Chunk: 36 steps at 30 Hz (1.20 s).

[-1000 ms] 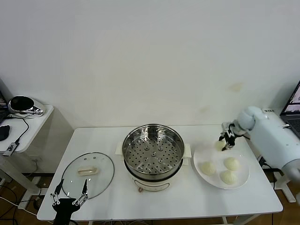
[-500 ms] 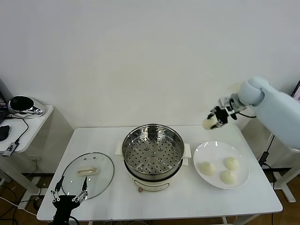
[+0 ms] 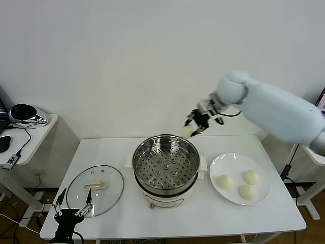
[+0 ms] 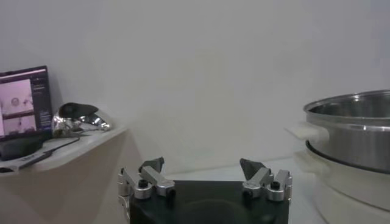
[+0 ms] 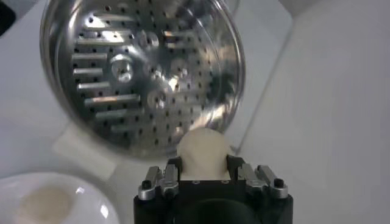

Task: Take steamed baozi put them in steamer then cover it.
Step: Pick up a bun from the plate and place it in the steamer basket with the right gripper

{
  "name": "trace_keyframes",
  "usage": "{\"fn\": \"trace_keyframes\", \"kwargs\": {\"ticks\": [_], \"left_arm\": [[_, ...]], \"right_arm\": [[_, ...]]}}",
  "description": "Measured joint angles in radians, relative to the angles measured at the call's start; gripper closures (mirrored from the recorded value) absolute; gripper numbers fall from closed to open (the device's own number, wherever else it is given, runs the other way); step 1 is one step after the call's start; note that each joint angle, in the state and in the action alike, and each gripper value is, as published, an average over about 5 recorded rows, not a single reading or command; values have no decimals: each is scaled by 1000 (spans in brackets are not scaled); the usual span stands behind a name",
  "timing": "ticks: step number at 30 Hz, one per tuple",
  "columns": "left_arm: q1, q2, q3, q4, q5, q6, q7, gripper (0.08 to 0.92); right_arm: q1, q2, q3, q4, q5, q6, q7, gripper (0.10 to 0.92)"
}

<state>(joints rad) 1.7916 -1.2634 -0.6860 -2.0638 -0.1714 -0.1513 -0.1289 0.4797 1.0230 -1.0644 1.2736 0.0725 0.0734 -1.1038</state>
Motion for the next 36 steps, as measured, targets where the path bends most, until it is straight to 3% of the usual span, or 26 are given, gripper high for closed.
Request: {"fn": "trace_keyframes", "kwargs": {"ticks": [13,36], "left_arm": [[20,-6,-18,-16,0,1,1,177],[33,-24,-17,-25,7,-3,0,177]], "right_arm": [[-28,135,-92,-30,-140,158,56,533],[-92,215,-92,-176,-384,435,155,510]]}}
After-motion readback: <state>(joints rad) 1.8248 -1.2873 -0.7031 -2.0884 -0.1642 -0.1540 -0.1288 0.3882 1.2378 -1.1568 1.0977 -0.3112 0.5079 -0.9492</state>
